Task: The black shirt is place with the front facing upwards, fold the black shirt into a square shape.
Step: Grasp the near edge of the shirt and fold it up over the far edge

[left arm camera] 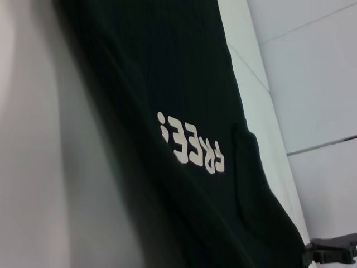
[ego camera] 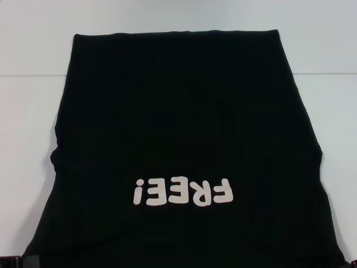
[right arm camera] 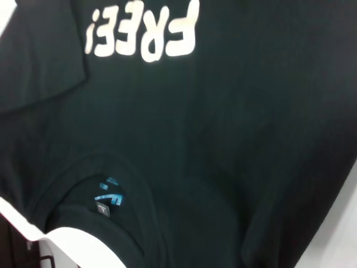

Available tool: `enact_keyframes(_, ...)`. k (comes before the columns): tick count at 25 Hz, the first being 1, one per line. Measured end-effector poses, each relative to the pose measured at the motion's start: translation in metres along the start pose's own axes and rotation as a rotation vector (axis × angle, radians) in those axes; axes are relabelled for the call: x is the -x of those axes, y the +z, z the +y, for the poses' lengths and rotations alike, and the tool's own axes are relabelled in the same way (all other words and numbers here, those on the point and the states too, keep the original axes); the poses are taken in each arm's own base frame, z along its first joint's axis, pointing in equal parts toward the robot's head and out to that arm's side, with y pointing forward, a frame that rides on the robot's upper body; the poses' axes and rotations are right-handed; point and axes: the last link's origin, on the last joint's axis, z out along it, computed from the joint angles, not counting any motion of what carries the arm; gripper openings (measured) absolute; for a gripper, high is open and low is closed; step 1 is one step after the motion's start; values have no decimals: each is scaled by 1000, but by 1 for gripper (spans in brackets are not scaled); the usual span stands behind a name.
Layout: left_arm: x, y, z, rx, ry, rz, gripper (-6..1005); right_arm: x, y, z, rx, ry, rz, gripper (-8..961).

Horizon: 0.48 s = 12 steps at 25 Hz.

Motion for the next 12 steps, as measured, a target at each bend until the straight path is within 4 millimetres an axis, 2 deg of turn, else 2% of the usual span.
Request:
enact_keyframes(3, -6, 3, 3, 16, 16, -1, 30, 3, -2, 4, 68, -18, -59, 80)
enact_keyframes(7, -43, 14, 23, 160, 69, 63, 30, 20, -14, 20, 210, -82, -198, 81)
enact_keyframes(8, -43, 14, 23, 160, 69, 63, 30, 27, -18, 22, 232, -97, -248, 81)
enact_keyframes(9, -69, 23, 30, 210, 60, 122, 30, 34, -23, 25, 246, -108, -296, 81)
enact_keyframes(12, -103, 39, 33, 201, 32, 197, 30, 63, -34, 23, 218, -106, -467, 82)
